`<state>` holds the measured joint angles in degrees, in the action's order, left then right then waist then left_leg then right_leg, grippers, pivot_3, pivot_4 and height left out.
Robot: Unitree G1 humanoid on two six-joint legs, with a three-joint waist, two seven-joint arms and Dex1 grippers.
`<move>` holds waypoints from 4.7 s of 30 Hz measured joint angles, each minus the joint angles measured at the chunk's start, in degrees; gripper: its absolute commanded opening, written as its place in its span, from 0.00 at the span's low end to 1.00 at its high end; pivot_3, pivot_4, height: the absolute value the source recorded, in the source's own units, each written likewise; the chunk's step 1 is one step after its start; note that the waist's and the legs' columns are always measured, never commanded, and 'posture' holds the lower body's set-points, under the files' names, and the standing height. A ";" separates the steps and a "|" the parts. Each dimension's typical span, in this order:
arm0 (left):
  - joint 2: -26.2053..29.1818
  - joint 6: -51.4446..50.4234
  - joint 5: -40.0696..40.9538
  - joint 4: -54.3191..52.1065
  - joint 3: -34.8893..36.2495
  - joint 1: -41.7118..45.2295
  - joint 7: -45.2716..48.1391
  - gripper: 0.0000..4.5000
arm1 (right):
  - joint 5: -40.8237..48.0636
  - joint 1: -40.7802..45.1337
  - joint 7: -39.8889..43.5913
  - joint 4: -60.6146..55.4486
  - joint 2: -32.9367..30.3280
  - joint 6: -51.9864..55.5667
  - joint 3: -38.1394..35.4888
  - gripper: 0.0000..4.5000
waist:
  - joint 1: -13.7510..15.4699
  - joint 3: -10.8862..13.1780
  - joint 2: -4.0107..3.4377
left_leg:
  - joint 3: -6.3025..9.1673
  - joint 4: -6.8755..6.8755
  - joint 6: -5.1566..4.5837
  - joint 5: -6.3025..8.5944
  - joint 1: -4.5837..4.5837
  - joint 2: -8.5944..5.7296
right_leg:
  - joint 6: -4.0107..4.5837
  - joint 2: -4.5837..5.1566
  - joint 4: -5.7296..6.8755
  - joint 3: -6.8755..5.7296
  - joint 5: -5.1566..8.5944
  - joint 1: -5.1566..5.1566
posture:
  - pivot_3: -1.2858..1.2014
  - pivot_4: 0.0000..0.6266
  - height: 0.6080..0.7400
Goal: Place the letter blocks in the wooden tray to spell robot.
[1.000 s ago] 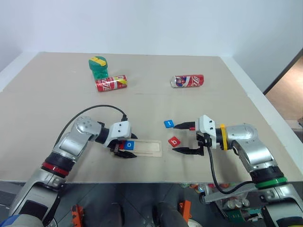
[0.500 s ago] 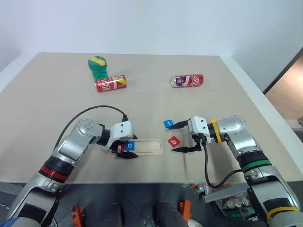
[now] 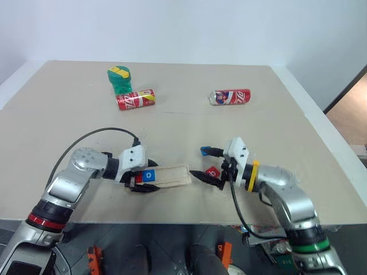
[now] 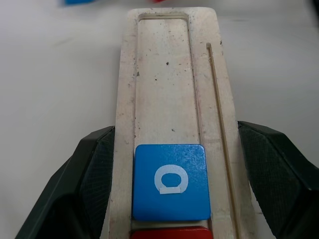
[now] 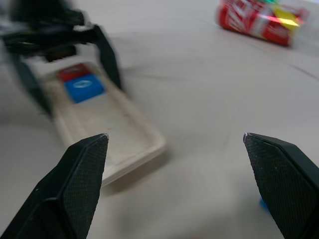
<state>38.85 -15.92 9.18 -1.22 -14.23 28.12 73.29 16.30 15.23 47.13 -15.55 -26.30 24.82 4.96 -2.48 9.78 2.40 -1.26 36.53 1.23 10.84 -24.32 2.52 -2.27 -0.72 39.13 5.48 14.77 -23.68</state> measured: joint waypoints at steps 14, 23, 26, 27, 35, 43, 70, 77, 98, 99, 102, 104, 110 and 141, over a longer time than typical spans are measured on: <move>-4.51 9.88 -5.67 19.51 -6.25 13.33 5.87 0.94 | -0.91 -4.15 -10.18 -7.36 -0.13 7.25 0.84 1.00 | -0.19 -0.01 0.03 | -0.15 -0.06 -0.05 -0.07 -0.09 0.04 | -0.01 -0.10 -0.06 0.14 -0.07 -0.16 | 0.52 0.24 1.00; -6.37 6.40 -6.25 19.42 -5.87 14.35 5.50 1.00 | -0.81 -8.22 -19.25 -12.38 2.84 12.63 -1.40 1.00 | -0.19 -0.01 0.03 | -0.09 -0.03 -0.05 -0.07 -0.21 0.05 | -0.01 -0.13 -0.05 0.11 -0.09 -0.24 | 0.52 0.24 1.00; -5.69 5.23 -4.88 17.10 -4.55 14.37 5.74 1.00 | -0.78 -9.53 -20.03 -13.50 2.75 13.74 -1.40 1.00 | -0.22 -0.02 0.03 | -0.08 -0.03 -0.05 -0.07 -0.22 0.06 | 0.00 -0.13 -0.05 0.10 -0.10 -0.25 | 0.52 0.24 1.00; -5.33 4.05 -3.69 15.73 -3.39 14.36 5.76 1.00 | -0.76 -10.31 -20.11 -14.08 2.60 14.09 -1.39 1.00 | -0.21 -0.01 0.03 | -0.07 -0.03 -0.05 -0.07 -0.23 0.07 | 0.00 -0.14 -0.05 0.09 -0.10 -0.26 | 0.52 0.24 1.00; -3.37 -8.25 10.81 -3.91 9.33 0.96 0.52 1.00 | -1.87 -13.23 -23.89 -13.99 3.97 14.74 -1.33 1.00 | -0.38 -0.05 -0.03 | -0.09 -0.06 -0.05 -0.07 -0.20 0.13 | 0.02 -0.13 -0.02 0.11 -0.09 -0.27 | 0.52 0.24 1.00; -4.36 -11.12 11.30 -16.71 10.61 -13.26 -12.14 1.00 | -4.27 -12.30 -29.85 -12.35 8.31 16.63 -0.07 0.45 | -0.23 -0.07 0.00 | -0.10 -0.01 -0.01 -0.16 -0.14 0.14 | 0.12 -0.06 -0.03 0.13 -0.16 -0.22 | 0.52 0.24 1.00; -5.20 -11.13 11.29 -23.91 7.34 -16.21 -20.87 1.00 | 4.40 -4.39 -28.31 -23.27 4.25 35.85 -11.34 0.99 | -0.27 -0.16 0.12 | -0.28 -0.09 0.01 -0.17 -0.09 0.09 | 0.26 0.00 -0.16 0.22 -0.08 -0.20 | 0.52 0.24 1.00; -2.86 -7.49 12.31 -19.68 4.79 -13.97 -11.95 1.00 | 8.00 6.37 10.41 -1.05 -17.30 13.58 -4.54 0.99 | -0.57 -0.09 0.09 | -0.34 -0.16 -0.04 -0.14 0.04 0.13 | 0.35 -0.11 -0.17 0.18 -0.04 -0.19 | 0.52 0.24 1.00; -2.03 -9.33 12.34 -23.52 7.89 -21.11 -19.81 1.00 | -2.25 8.91 30.25 27.69 -11.26 -17.55 5.54 0.73 | -0.23 -0.03 0.03 | -0.12 -0.18 -0.06 -0.04 0.33 0.17 | 0.09 0.00 -0.11 0.12 0.03 0.21 | 0.52 0.24 1.00; -2.03 -9.48 12.40 -23.67 8.00 -21.24 -20.31 1.00 | -1.97 7.98 29.49 25.93 -11.24 -16.26 5.60 0.73 | -0.23 -0.03 0.03 | -0.12 -0.17 -0.06 -0.04 0.38 0.16 | 0.10 -0.01 -0.11 0.11 0.02 0.24 | 0.52 0.24 1.00; -2.03 -9.64 12.60 -24.25 8.20 -21.33 -21.68 1.00 | -2.06 5.55 23.52 19.24 -10.75 -9.43 5.54 0.51 | -0.30 -0.04 0.04 | -0.26 -0.16 -0.06 -0.04 0.59 0.14 | 0.36 -0.02 -0.11 0.17 0.02 0.34 | 0.52 0.24 1.00; -2.03 -9.63 12.59 -24.25 8.25 -21.40 -22.19 1.00 | -2.12 5.22 20.38 17.10 -10.07 -6.11 5.35 0.39 | -0.30 -0.04 0.04 | -0.30 -0.16 -0.05 -0.05 0.66 0.15 | 0.43 -0.03 -0.11 0.18 0.00 0.36 | 0.52 0.24 1.00; -2.03 -9.53 12.21 -24.19 8.50 -21.38 -23.55 1.00 | -2.69 4.84 15.36 13.86 -8.67 -2.14 6.06 0.28 | -0.46 -0.05 0.06 | -0.37 -0.16 -0.05 -0.05 0.74 0.20 | 0.47 -0.09 -0.11 0.25 -0.03 0.36 | 0.52 0.24 1.00; -6.48 -7.17 16.71 -25.23 22.22 -33.71 -34.07 1.00 | -11.04 24.89 16.50 29.51 6.14 -10.62 19.48 0.28 | -0.81 0.03 0.14 | -0.24 -0.28 0.31 0.18 0.04 0.23 | 0.40 -0.06 -0.10 0.01 0.06 -0.24 | 0.52 0.24 1.00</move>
<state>32.37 -23.09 25.89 -26.45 7.99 -5.60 39.22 5.26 40.12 63.63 13.96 -20.16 14.20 24.44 -3.28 9.81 2.54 -1.50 36.25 1.53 11.02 -24.27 2.75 -1.87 -0.78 39.03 5.50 14.83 -23.92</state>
